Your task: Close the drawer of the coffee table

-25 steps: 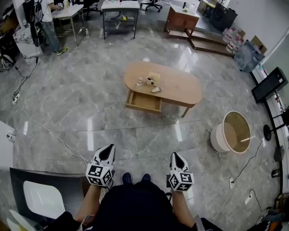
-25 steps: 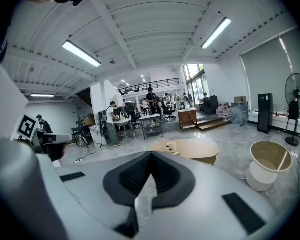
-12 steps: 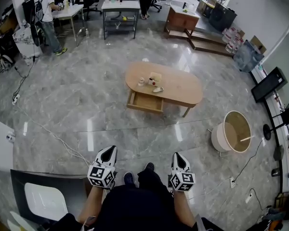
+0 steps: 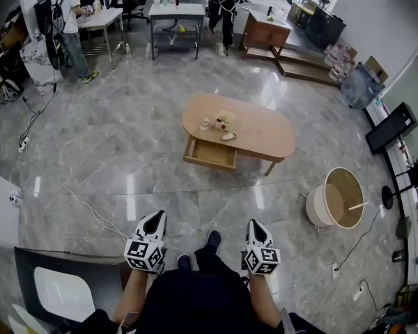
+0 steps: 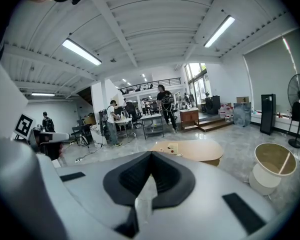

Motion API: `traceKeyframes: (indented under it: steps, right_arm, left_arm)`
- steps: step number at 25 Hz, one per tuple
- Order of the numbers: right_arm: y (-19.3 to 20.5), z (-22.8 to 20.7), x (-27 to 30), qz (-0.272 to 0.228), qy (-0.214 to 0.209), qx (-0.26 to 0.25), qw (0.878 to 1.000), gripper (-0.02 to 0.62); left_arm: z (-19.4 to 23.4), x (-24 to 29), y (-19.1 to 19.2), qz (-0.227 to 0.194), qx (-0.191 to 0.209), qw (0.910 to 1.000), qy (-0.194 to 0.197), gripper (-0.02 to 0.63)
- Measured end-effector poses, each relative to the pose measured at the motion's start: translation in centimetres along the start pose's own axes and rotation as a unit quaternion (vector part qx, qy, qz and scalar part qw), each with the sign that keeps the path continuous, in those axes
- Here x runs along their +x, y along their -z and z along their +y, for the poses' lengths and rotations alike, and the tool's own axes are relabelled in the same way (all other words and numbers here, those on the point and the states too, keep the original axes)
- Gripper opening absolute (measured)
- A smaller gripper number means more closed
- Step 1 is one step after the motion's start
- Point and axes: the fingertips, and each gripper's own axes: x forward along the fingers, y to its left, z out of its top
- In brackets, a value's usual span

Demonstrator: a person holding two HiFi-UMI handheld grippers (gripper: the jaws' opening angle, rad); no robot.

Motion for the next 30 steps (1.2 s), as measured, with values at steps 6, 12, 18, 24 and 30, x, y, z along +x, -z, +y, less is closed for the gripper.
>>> traceKeyframes:
  steps: [6,12,18,24,30]
  right_arm:
    - [-2.1,-0.6,1.6,-0.017,-0.004,-0.007,1.0,0.026]
    - [-1.7,-1.5,2.4,-0.005,0.0,0.002,1.0,0.026]
    - [-2.2,-2.3,3.4,-0.007,0.0,0.002,1.0,0.026]
    - [-2.5,-3.9,5.1,-0.002,-0.006,0.004,1.0,0.026]
    - [-3.5,-6.7,7.2,0.002,-0.013,0.004,1.0,0.026]
  left_arm:
    - [-0.2,1.8,-0.4,0.0,0.004,1.0,0.006,0.025]
    - [0.1,3.4,-1.0,0.004,0.002,1.0,0.007,0.025]
    - [0.0,4.7,-0.7,0.009,0.005,0.9999,0.009,0.025]
    - [-0.3,6.9,-0.8,0.012,-0.001,0.9999,0.004,0.025]
    - [-1.5,10.6,-1.3,0.015,0.005,0.9999,0.003,0.025]
